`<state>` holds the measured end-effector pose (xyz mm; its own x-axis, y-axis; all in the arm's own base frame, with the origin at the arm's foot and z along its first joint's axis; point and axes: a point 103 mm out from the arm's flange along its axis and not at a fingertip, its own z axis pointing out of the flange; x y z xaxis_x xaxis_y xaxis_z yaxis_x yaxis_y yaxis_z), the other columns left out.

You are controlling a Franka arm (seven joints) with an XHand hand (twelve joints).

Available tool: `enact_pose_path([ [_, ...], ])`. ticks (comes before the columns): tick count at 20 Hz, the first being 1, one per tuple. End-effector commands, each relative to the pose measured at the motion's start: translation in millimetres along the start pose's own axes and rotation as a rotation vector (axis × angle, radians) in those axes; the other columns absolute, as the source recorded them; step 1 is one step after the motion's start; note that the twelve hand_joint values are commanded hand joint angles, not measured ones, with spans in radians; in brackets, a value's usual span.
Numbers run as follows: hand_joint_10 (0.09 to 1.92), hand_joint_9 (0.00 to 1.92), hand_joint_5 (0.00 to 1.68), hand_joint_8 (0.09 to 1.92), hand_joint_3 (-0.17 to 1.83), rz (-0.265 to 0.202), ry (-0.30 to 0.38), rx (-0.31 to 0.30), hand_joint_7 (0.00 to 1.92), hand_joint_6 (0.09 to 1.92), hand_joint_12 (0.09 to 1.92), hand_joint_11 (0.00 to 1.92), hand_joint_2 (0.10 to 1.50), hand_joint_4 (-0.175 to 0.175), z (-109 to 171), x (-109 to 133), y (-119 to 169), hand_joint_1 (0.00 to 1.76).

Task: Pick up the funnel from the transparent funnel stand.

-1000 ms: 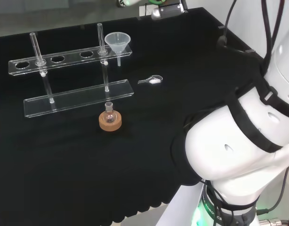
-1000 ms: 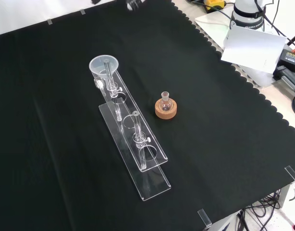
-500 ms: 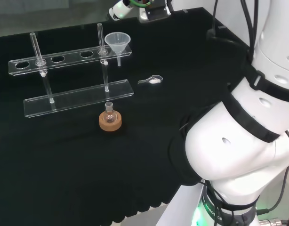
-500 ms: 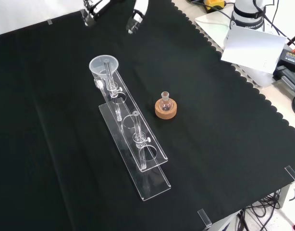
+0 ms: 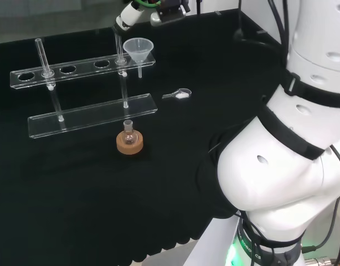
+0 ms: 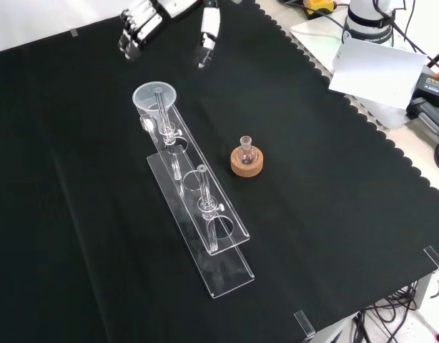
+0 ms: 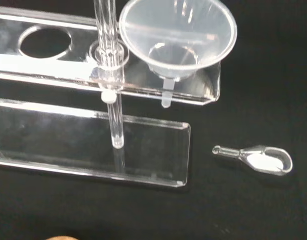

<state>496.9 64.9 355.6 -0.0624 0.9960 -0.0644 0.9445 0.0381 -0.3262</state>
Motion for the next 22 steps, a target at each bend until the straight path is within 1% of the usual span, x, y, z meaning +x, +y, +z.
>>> enact_pose_path([
  [1,0.74,0.0,0.05,0.21,0.21,0.04,-0.036,0.183,0.0,0.09,1.55,0.0,0.78,0.034,36.4,-17.2,39.6,0.52],
  [6,0.68,0.0,0.03,0.14,0.2,0.048,-0.027,0.197,0.0,0.09,1.56,0.0,0.76,0.032,42.6,-23.8,46.7,0.57],
  [13,0.65,0.0,0.03,0.11,0.2,0.038,-0.029,0.221,0.0,0.09,1.56,0.0,0.75,0.025,49.1,-24.5,53.3,0.61],
  [15,0.65,0.0,0.03,0.1,0.2,0.035,-0.031,0.223,0.0,0.09,1.57,0.0,0.75,0.024,51.3,-23.2,54.3,0.62],
  [17,0.66,0.0,0.03,0.09,0.2,0.035,-0.042,0.212,0.0,0.09,1.57,0.0,0.74,0.024,52.9,-21.7,54.9,0.63],
  [22,0.74,0.0,0.03,0.1,0.21,0.031,-0.045,0.205,0.0,0.09,1.57,0.0,0.74,0.026,54.6,-19.2,57.1,0.65],
])
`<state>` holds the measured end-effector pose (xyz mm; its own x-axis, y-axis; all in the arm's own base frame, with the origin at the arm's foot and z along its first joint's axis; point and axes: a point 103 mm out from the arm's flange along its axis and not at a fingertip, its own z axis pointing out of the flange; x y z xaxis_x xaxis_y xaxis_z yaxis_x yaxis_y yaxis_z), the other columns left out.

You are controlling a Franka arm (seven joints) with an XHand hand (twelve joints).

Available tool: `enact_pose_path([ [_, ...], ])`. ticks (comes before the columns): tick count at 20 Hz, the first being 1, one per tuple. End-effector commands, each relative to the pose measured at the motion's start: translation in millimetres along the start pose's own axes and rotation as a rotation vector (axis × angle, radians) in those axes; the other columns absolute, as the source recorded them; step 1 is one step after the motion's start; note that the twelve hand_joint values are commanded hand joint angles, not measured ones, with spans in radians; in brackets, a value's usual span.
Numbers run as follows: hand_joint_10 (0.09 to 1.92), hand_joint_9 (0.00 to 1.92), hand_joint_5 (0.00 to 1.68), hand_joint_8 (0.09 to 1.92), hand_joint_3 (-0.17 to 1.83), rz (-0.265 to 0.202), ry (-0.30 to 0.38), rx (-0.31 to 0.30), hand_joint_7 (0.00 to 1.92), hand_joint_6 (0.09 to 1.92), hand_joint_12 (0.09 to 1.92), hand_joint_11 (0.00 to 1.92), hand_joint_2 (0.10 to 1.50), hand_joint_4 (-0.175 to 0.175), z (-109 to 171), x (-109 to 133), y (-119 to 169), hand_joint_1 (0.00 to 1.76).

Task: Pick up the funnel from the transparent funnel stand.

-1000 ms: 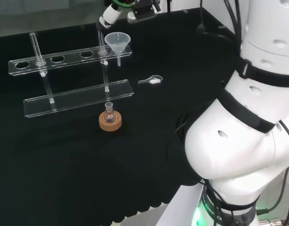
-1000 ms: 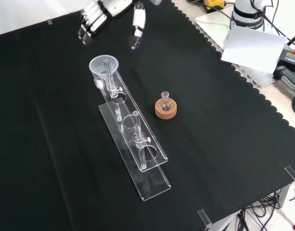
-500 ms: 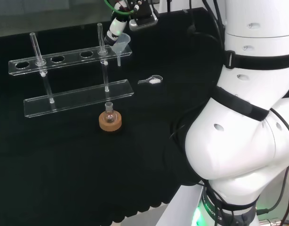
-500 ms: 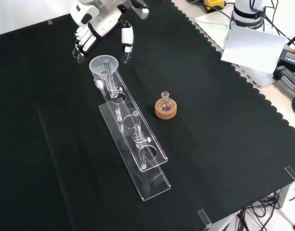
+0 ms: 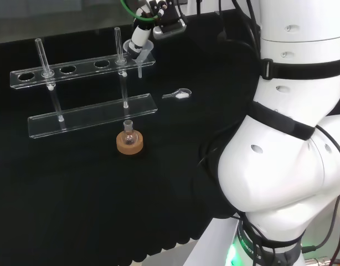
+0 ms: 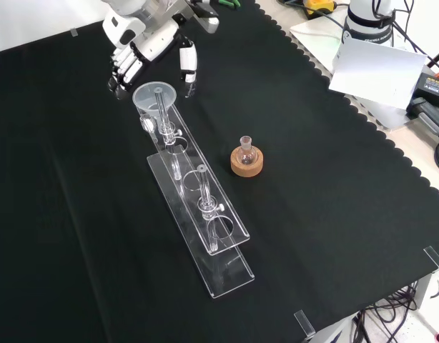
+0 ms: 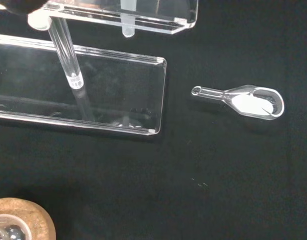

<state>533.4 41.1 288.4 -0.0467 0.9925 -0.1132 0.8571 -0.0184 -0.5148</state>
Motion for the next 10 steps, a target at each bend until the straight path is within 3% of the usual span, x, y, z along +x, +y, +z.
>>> enact_pose_path([
  [1,0.75,0.0,0.03,0.11,0.21,-0.004,-0.008,-0.01,0.0,0.09,1.57,0.0,0.73,0.027,0.5,3.1,2.2,0.66],
  [10,0.86,0.07,0.01,0.17,0.25,-0.01,0.009,-0.006,0.0,0.09,1.55,0.08,0.7,0.04,5.0,6.1,7.8,0.68],
])
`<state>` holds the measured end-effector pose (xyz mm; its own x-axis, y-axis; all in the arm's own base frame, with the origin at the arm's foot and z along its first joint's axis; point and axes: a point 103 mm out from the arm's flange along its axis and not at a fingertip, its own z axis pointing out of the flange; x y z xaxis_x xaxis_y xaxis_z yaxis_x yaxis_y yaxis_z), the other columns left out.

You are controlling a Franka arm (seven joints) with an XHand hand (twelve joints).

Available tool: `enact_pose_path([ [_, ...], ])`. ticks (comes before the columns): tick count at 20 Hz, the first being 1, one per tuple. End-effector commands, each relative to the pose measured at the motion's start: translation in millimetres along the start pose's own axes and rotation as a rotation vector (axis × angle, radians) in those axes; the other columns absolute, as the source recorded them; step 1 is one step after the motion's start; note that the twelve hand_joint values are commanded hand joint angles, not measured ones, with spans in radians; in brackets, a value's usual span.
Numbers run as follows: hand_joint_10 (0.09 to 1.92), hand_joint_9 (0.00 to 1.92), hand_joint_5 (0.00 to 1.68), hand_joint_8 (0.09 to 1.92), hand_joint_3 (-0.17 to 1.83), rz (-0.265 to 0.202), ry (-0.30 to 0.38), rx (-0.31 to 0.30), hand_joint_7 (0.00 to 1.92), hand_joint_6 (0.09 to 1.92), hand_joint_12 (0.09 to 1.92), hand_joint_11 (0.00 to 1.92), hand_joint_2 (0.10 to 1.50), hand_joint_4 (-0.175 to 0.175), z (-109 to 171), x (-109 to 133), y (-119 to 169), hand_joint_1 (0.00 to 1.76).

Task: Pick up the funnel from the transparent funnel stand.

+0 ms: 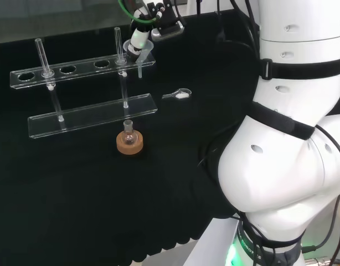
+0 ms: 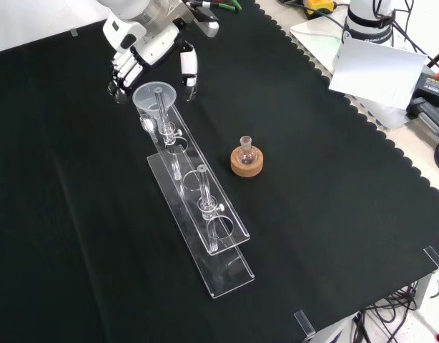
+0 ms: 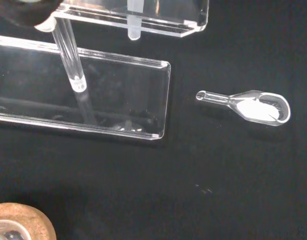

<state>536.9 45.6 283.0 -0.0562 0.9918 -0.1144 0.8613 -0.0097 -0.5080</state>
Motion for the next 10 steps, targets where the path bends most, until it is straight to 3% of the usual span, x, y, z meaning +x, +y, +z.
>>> enact_pose_path([
  [1,0.86,0.07,0.01,0.18,0.26,-0.002,0.015,0.004,0.0,0.09,1.55,0.08,0.7,0.041,3.0,1.5,2.6,0.68],
  [10,0.86,0.08,0.01,0.23,0.28,-0.019,0.019,0.014,0.0,0.09,1.55,0.09,0.69,0.043,6.1,1.8,5.5,0.68],
])
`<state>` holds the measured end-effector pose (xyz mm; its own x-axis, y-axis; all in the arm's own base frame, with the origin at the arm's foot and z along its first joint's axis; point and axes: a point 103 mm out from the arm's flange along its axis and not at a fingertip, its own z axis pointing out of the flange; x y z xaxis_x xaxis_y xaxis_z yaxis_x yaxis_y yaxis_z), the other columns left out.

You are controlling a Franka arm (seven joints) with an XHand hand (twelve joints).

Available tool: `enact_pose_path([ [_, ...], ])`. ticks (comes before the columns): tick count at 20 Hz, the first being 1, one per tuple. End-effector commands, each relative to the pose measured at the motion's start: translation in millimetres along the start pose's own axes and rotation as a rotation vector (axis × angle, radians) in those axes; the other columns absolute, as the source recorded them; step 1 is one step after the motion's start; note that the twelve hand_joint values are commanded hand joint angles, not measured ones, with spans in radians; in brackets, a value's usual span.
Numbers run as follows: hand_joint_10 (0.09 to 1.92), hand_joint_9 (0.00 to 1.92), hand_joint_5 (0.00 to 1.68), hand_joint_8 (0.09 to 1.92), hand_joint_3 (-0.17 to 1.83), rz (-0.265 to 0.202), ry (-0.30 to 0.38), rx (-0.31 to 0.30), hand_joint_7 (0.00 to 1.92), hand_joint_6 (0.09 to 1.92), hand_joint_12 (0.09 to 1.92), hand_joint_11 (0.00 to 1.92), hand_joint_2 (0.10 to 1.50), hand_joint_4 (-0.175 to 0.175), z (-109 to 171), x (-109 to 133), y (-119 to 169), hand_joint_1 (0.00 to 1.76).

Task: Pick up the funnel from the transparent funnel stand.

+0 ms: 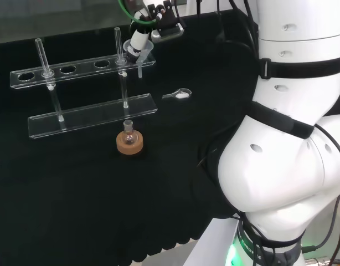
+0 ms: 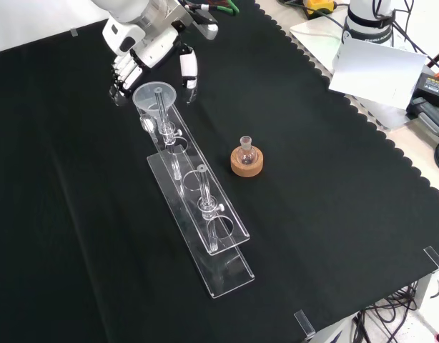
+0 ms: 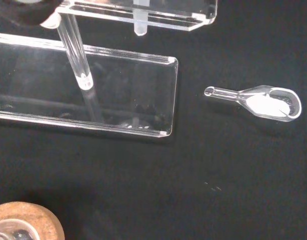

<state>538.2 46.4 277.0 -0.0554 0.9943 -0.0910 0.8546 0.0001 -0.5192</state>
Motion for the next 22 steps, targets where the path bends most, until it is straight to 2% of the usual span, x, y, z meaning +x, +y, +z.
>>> enact_pose_path([
  [1,0.86,0.08,0.02,0.23,0.28,-0.009,-0.004,-0.001,0.0,0.09,1.55,0.09,0.69,0.043,2.1,0.1,1.6,0.68],
  [3,0.86,0.09,0.03,0.25,0.29,-0.008,-0.013,-0.017,0.0,0.09,1.55,0.09,0.69,0.041,2.8,1.0,2.1,0.68],
  [8,0.82,0.18,0.09,0.5,0.35,-0.003,-0.025,-0.035,0.0,0.09,1.53,0.12,0.66,0.031,6.0,2.5,5.4,0.7],
  [17,0.78,0.25,0.12,0.59,0.39,0.003,-0.053,-0.059,0.0,0.09,1.52,0.14,0.65,0.025,7.8,3.9,9.4,0.73],
  [22,0.73,0.38,0.26,0.66,0.44,0.02,-0.064,-0.047,0.06,0.09,1.5,0.17,0.65,0.007,8.5,3.6,12.0,0.74],
])
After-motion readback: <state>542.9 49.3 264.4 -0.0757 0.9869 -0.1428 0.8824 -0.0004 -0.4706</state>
